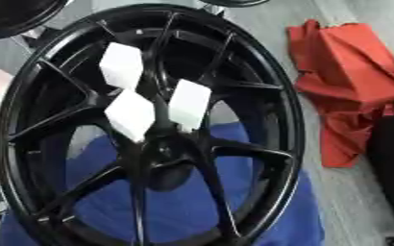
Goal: Pull the pin out of the wheel hub.
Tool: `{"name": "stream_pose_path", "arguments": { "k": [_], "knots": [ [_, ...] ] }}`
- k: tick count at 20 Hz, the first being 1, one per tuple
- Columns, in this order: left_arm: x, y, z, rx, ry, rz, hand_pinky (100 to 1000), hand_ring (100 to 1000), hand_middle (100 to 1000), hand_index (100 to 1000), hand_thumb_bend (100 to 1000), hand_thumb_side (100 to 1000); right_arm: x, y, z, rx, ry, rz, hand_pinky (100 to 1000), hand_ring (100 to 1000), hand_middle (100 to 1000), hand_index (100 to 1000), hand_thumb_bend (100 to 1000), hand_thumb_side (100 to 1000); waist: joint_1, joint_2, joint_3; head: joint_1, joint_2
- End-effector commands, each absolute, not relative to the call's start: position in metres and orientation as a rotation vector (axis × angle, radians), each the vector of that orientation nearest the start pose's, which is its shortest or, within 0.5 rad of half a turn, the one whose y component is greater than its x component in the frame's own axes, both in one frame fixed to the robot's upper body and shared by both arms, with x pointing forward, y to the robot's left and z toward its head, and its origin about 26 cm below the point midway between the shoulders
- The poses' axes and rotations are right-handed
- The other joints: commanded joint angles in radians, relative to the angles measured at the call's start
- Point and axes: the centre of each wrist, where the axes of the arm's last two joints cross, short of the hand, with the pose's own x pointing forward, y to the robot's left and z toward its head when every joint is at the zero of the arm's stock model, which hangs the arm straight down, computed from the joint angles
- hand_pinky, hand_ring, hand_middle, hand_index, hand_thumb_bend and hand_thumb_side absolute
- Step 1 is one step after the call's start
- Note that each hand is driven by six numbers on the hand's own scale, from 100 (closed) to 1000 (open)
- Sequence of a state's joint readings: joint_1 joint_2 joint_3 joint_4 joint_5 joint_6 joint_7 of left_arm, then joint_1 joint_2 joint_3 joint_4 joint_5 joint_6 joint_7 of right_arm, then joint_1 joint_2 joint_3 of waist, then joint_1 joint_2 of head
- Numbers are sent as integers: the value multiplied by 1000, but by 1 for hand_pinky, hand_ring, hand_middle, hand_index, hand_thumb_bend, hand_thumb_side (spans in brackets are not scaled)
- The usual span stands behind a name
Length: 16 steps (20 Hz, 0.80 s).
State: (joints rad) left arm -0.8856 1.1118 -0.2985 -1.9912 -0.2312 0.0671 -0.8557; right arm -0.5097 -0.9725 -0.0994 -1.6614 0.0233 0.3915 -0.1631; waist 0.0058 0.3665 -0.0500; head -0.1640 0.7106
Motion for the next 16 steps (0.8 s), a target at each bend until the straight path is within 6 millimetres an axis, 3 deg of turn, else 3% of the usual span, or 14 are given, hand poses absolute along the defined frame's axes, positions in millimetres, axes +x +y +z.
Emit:
{"name": "stream_pose_path", "arguments": {
  "k": [1, 16],
  "knots": [
    [274, 243, 398, 830, -1412, -2100, 855, 821, 772, 844, 166, 642, 321, -403, 338, -1148, -1808, 357, 652, 512, 533, 626, 100, 313, -2, -29, -4, 2, -8],
    [322, 193, 406, 789, -1473, -2108, 874, 821, 792, 881, 238, 590, 324, -398, 336, -1117, -1825, 356, 650, 511, 532, 625, 100, 316, -18, -38, -5, 23, -6]
  ]
}}
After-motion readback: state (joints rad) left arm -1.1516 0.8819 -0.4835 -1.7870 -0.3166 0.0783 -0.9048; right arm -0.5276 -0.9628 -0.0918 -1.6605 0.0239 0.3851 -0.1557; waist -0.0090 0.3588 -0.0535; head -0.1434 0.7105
